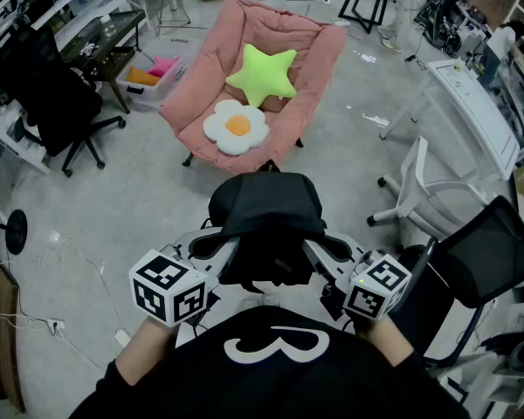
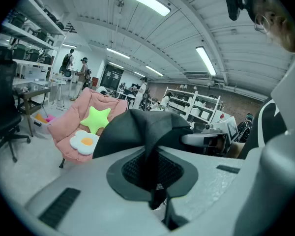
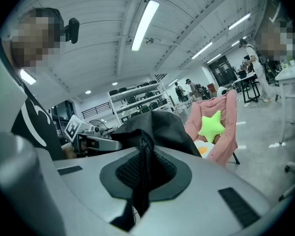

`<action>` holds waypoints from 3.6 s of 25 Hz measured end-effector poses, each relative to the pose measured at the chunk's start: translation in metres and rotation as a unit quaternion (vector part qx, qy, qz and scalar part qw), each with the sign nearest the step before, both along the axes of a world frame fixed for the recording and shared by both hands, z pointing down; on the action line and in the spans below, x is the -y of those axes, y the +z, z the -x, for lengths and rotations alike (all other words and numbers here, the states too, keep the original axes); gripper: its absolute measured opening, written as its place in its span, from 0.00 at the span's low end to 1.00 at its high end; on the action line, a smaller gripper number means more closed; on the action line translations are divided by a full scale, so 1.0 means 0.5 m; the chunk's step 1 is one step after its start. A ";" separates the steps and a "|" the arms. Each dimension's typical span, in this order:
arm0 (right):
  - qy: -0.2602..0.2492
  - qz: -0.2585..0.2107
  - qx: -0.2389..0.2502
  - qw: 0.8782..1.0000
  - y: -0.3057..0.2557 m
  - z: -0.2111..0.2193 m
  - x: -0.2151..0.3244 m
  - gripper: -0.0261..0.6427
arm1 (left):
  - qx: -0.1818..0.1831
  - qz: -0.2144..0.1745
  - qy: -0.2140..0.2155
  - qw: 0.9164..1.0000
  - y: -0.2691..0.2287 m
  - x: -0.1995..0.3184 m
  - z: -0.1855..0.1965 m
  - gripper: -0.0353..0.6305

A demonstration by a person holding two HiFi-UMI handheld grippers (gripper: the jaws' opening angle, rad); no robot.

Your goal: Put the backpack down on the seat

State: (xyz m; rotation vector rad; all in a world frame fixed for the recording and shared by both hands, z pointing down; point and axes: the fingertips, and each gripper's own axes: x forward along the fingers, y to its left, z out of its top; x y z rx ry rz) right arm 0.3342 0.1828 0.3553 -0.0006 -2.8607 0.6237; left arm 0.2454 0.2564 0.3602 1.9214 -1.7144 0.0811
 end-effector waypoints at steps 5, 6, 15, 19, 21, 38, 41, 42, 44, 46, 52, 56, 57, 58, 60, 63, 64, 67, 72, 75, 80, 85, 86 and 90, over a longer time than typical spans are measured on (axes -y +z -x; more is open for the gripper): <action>0.001 -0.015 0.006 1.000 -0.028 0.013 -0.049 0.07 | 0.011 -0.016 0.003 1.000 -0.029 -0.048 0.016 0.08; 0.002 -0.017 0.008 1.000 -0.031 0.023 -0.059 0.07 | 0.013 -0.020 0.004 1.000 -0.033 -0.057 0.025 0.08; -0.011 -0.017 0.022 1.000 -0.042 0.092 -0.083 0.07 | 0.020 -0.032 -0.007 0.999 -0.046 -0.078 0.098 0.08; -0.022 -0.013 0.019 0.999 -0.030 0.129 -0.074 0.07 | 0.018 -0.028 -0.016 0.999 -0.034 -0.070 0.134 0.08; -0.026 -0.009 0.018 0.999 -0.023 0.149 -0.063 0.07 | 0.017 -0.025 -0.019 0.999 -0.028 -0.060 0.153 0.08; -0.053 0.046 -0.015 0.997 0.075 0.481 0.183 0.07 | -0.013 0.031 -0.054 0.998 0.062 0.175 0.476 0.08; -0.056 0.051 -0.017 0.997 0.084 0.545 0.239 0.07 | -0.015 0.040 -0.053 0.998 0.069 0.228 0.538 0.08; -0.056 0.050 -0.016 0.997 0.085 0.564 0.257 0.07 | -0.014 0.042 -0.052 0.998 0.069 0.246 0.557 0.08; -0.055 0.046 -0.013 0.997 0.084 0.600 0.289 0.07 | -0.010 0.044 -0.051 0.998 0.067 0.280 0.595 0.08; -0.051 0.043 -0.011 0.998 0.083 0.628 0.319 0.07 | -0.004 0.042 -0.050 0.998 0.064 0.313 0.625 0.08; -0.029 0.034 -0.006 0.999 0.073 0.667 0.390 0.07 | 0.017 0.030 -0.034 0.999 0.049 0.387 0.668 0.08; -0.014 0.026 -0.008 1.000 0.067 0.694 0.430 0.07 | 0.022 0.027 -0.028 0.999 0.045 0.426 0.693 0.08; -0.011 0.024 -0.008 1.000 0.066 0.699 0.439 0.07 | 0.021 0.026 -0.025 0.999 0.045 0.435 0.699 0.08; -0.007 0.021 -0.008 1.000 0.064 0.704 0.447 0.07 | 0.020 0.025 -0.022 0.999 0.045 0.445 0.705 0.08; 0.001 0.019 -0.007 1.000 0.061 0.715 0.463 0.07 | 0.018 0.025 -0.016 0.999 0.045 0.464 0.718 0.08; 0.015 0.021 -0.009 1.000 0.067 0.732 0.490 0.07 | 0.017 0.028 -0.002 0.999 0.051 0.496 0.739 0.08; 0.020 0.023 -0.010 0.999 0.069 0.739 0.501 0.07 | 0.017 0.030 0.004 0.999 0.053 0.509 0.748 0.08; 0.040 0.030 -0.013 0.999 0.076 0.764 0.539 0.07 | 0.015 0.036 0.025 0.999 0.058 0.555 0.779 0.08; 0.082 0.044 -0.014 0.996 0.084 0.807 0.607 0.07 | 0.017 0.049 0.065 0.997 0.064 0.636 0.829 0.08; 0.112 0.051 -0.015 0.992 0.085 0.836 0.645 0.07 | 0.015 0.055 0.095 0.994 0.065 0.685 0.864 0.08; 0.161 0.052 -0.027 0.985 0.097 0.885 0.719 0.07 | 0.011 0.063 0.143 0.988 0.078 0.775 0.922 0.08; 0.206 0.047 -0.038 0.977 0.117 0.929 0.793 0.07 | 0.010 0.063 0.187 0.980 0.103 0.864 0.972 0.08; 0.215 0.047 -0.039 0.975 0.121 0.937 0.806 0.07 | 0.010 0.063 0.195 0.979 0.108 0.881 0.982 0.08; 0.246 0.044 -0.048 0.967 0.138 0.970 0.858 0.07 | 0.003 0.064 0.224 0.973 0.129 0.944 1.019 0.08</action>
